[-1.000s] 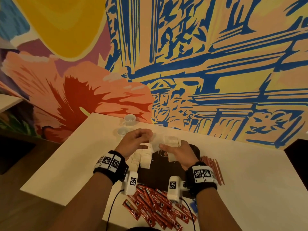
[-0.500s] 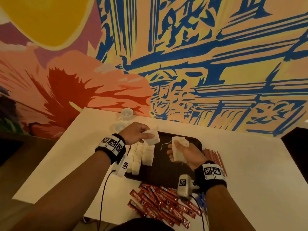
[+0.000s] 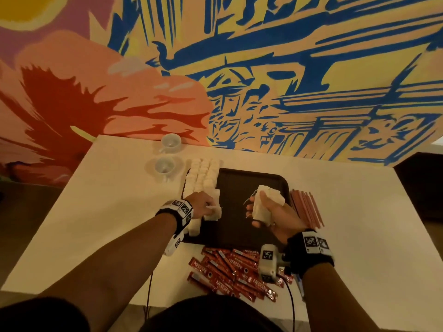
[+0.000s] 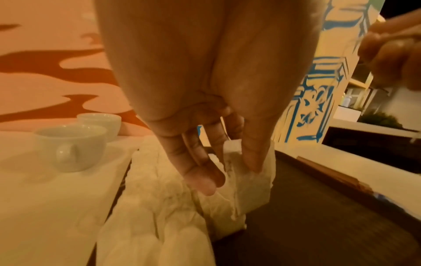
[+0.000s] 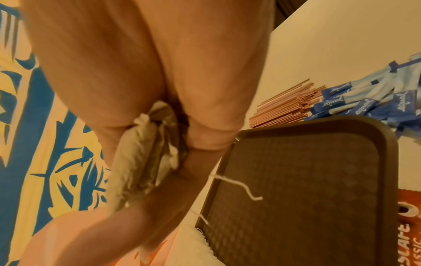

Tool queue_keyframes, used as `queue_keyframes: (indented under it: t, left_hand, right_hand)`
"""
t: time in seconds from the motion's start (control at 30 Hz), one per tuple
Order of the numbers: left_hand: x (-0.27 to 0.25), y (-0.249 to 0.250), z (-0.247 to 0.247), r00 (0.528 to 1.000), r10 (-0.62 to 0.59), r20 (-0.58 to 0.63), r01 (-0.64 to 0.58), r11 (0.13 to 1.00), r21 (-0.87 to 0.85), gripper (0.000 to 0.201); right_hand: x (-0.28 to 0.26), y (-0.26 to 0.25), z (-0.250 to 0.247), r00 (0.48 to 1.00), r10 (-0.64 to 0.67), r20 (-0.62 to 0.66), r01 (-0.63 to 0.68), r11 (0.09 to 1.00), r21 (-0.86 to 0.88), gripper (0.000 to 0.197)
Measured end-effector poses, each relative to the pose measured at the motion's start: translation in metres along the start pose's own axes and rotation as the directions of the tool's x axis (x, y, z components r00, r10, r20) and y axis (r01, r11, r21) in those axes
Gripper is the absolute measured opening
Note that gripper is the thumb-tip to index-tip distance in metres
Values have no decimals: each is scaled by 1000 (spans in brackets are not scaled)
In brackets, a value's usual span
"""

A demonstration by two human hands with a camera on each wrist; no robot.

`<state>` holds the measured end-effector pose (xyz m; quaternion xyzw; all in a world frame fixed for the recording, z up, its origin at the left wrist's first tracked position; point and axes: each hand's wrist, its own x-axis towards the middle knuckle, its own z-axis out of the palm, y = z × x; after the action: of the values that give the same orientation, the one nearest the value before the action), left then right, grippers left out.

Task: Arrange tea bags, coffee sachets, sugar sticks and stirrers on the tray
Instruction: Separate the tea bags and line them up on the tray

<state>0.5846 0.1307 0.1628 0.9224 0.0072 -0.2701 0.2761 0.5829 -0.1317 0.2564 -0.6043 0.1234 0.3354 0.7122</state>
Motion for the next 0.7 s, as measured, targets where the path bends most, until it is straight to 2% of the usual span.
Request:
queue_keyframes:
  t: [0.17, 0.47, 0.53, 0.63, 0.7]
  left_hand:
    - [16, -4, 17, 998, -31, 47, 27, 995, 96, 28]
    - [31, -5, 10, 999, -53, 1, 51, 975, 214, 28]
    - [33, 0, 8, 999, -35, -24, 40, 961, 272, 28]
    - [36, 6, 8, 991, 14, -134, 32, 943, 332, 28]
    - [38, 10, 14, 979, 118, -168, -41, 913, 405, 31]
  right_hand:
    - [0, 5, -3, 999, 9, -35, -10, 1000, -19, 43]
    - [-3, 17, -10, 996, 47, -72, -49, 999, -17, 42]
    - [-3, 19, -10, 996, 39, -76, -40, 999, -4, 41]
    - [-5, 20, -11, 996, 26, -82, -24, 999, 26, 39]
    - [-5, 18, -13, 996, 21, -91, -18, 999, 32, 40]
